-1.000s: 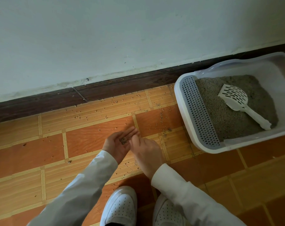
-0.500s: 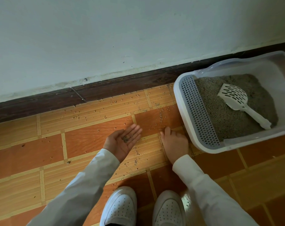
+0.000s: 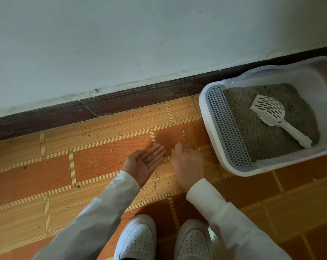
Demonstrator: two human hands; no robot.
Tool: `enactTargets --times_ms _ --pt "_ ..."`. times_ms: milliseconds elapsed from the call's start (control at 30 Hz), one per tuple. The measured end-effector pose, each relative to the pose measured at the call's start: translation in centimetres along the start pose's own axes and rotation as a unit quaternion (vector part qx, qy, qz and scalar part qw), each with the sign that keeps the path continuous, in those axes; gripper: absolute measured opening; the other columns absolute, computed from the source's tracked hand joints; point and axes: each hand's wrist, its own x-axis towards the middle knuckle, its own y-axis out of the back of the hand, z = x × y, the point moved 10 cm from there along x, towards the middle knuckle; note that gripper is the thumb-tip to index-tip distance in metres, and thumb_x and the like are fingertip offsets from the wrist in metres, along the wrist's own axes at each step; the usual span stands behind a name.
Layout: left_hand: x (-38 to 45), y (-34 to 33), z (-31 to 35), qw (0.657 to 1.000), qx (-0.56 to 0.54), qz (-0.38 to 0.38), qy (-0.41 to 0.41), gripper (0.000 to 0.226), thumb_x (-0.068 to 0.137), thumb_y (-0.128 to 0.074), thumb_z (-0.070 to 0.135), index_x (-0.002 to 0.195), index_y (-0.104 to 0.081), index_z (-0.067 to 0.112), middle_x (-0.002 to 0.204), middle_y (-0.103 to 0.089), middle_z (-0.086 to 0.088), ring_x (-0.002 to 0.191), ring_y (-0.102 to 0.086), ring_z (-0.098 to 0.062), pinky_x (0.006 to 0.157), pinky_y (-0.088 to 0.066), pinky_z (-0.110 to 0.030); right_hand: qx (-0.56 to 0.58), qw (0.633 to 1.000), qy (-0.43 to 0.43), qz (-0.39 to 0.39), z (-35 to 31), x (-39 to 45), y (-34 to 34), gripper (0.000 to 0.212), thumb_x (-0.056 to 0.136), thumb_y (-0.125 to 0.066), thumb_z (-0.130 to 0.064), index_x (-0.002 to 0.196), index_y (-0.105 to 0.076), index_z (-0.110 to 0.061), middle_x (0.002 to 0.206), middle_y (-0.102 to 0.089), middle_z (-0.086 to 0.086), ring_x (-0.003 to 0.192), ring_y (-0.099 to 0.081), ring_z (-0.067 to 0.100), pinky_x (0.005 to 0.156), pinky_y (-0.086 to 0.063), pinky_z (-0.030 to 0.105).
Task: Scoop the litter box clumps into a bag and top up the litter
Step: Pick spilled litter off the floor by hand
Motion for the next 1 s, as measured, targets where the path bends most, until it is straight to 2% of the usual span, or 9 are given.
enactTargets --times_ms 67,133,167,233,333,467,667,900,1000 --pt "0.0 -0.1 -0.2 1.000 0.006 0.010 -0.009 0.041 0.095 -0.035 0.016 0.095 -0.072 -0.004 0.102 -0.071 -0.016 0.090 -0.070 -0.026 0.081 -0.057 -0.034 0.055 0.998 0.025 0.020 -1.9 0.2 1.8 0.022 0.093 -0.053 -0.029 0.075 -0.059 -0.017 0.050 -0.053 -0.007 0.039 -0.046 0.008 0.040 -0.029 0.019" --pt "0.1 0.0 -0.4 1.000 0.007 0.024 -0.009 0.036 0.094 -0.039 0.015 0.092 -0.071 -0.002 0.089 -0.071 -0.013 0.073 -0.069 -0.022 0.067 -0.059 -0.029 0.082 0.995 0.047 0.018 -3.3 0.3 2.5 0.031 0.098 -0.041 -0.032 0.080 -0.061 -0.017 0.053 -0.053 -0.008 0.040 -0.044 0.008 0.040 -0.028 0.019" --pt "0.1 0.0 -0.5 1.000 0.005 0.027 -0.007 0.034 0.094 -0.039 0.015 0.096 -0.068 -0.003 0.089 -0.070 -0.014 0.074 -0.068 -0.023 0.068 -0.059 -0.030 0.087 0.996 0.033 0.019 -2.8 0.6 2.5 0.032 0.099 -0.040 -0.033 0.079 -0.060 -0.018 0.052 -0.050 -0.008 0.039 -0.039 0.008 0.039 -0.026 0.019" --pt "0.2 -0.2 -0.4 1.000 -0.001 0.010 0.002 0.039 0.094 -0.036 0.016 0.107 -0.065 -0.008 0.104 -0.069 -0.019 0.093 -0.069 -0.030 0.081 -0.057 -0.037 0.084 0.996 -0.030 0.016 -0.3 1.7 1.8 0.028 0.098 -0.045 -0.031 0.077 -0.057 -0.016 0.048 -0.038 -0.009 0.037 -0.030 0.008 0.039 -0.022 0.018" --pt "0.2 -0.3 0.2 1.000 -0.011 -0.009 0.011 0.042 0.095 -0.033 0.016 0.112 -0.061 -0.010 0.119 -0.062 -0.024 0.111 -0.061 -0.034 0.092 -0.050 -0.045 0.037 0.995 -0.087 -0.017 3.4 3.3 -0.7 0.027 0.095 -0.050 -0.034 0.088 -0.058 -0.009 0.049 -0.039 -0.004 0.035 -0.035 0.011 0.039 -0.024 0.017" --pt "0.2 0.0 1.0 0.999 -0.031 -0.012 0.002 0.041 0.095 -0.033 0.015 0.108 -0.063 -0.011 0.120 -0.061 -0.025 0.110 -0.061 -0.035 0.091 -0.050 -0.047 -0.059 0.993 -0.073 -0.071 4.2 4.3 -4.0 0.037 0.091 -0.055 -0.045 0.094 -0.059 -0.008 0.050 -0.050 0.001 0.037 -0.048 0.016 0.041 -0.029 0.021" --pt "-0.1 0.2 1.4 0.999 -0.045 -0.016 0.000 0.042 0.096 -0.033 0.014 0.105 -0.064 -0.012 0.120 -0.061 -0.026 0.111 -0.060 -0.036 0.091 -0.049 -0.047 -0.118 0.989 -0.018 -0.084 2.5 4.4 -5.4 0.026 0.076 -0.076 -0.021 0.094 -0.066 -0.005 0.049 -0.055 0.002 0.039 -0.051 0.014 0.041 -0.038 0.020" --pt "0.2 0.2 1.4 0.999 -0.033 -0.004 -0.006 0.042 0.096 -0.033 0.015 0.113 -0.062 -0.009 0.119 -0.062 -0.023 0.112 -0.060 -0.034 0.092 -0.049 -0.045 -0.067 0.997 0.011 -0.033 0.3 4.2 -2.4 0.021 0.084 -0.070 -0.025 0.090 -0.067 -0.006 0.047 -0.054 -0.002 0.037 -0.047 0.010 0.037 -0.032 0.018" --pt "0.4 0.1 1.4 0.999 -0.030 0.012 -0.018 0.037 0.096 -0.035 0.016 0.110 -0.062 -0.005 0.106 -0.069 -0.018 0.095 -0.069 -0.028 0.083 -0.056 -0.036 0.025 0.999 0.047 0.000 -3.0 3.5 0.1 0.018 0.090 -0.062 -0.026 0.078 -0.062 -0.013 0.045 -0.048 -0.008 0.034 -0.038 0.008 0.036 -0.021 0.018"
